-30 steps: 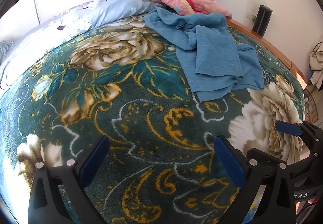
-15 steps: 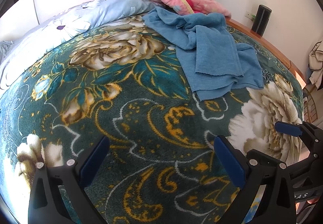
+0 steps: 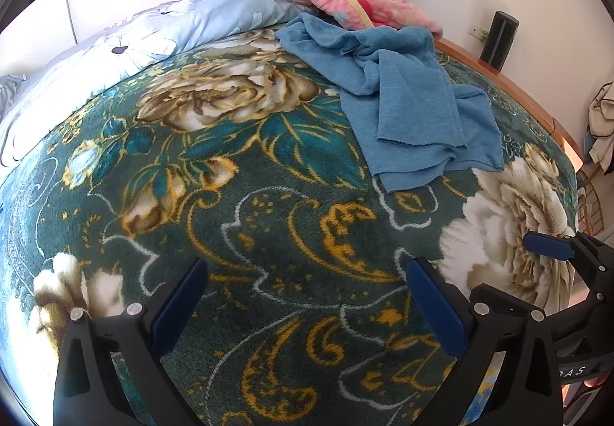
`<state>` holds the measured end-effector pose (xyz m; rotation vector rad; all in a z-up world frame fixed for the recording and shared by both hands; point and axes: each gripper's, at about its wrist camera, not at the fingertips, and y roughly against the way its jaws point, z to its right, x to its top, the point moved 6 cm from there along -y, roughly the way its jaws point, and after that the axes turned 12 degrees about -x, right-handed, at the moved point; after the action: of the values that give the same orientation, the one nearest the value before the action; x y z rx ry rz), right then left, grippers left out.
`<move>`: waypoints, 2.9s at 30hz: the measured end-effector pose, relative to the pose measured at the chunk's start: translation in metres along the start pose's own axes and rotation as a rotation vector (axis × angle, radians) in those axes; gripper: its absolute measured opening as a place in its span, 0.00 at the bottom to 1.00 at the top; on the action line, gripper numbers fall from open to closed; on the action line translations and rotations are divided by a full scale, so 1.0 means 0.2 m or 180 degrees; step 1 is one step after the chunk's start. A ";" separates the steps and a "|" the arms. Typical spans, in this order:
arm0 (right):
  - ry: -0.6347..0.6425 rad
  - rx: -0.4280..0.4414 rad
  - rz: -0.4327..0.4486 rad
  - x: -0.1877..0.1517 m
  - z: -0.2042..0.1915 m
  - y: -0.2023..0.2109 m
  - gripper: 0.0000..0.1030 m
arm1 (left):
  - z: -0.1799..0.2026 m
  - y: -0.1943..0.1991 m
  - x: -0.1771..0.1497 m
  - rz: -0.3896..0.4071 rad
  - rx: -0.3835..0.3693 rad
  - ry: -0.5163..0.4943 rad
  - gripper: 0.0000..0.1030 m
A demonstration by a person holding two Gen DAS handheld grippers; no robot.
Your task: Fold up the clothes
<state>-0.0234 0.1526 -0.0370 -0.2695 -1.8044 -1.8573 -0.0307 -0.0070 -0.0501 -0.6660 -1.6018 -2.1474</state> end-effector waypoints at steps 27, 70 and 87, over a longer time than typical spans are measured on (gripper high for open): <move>-0.0313 -0.0038 0.0393 0.34 0.15 -0.05 1.00 | -0.16 0.04 0.17 0.0155 -0.0185 0.0112 1.00; -0.0364 0.1582 0.1036 0.75 -0.53 0.65 0.05 | -0.73 0.92 -0.24 0.0510 0.0341 0.0458 1.00; 0.0421 0.2593 0.1232 0.63 -1.55 1.45 0.05 | -1.19 1.77 -0.82 0.0896 0.0972 0.0950 1.00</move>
<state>0.0837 -0.1678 0.2490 -0.1630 -2.0650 -0.7702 0.2661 -0.3306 0.0754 -0.4211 -1.5254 -1.6664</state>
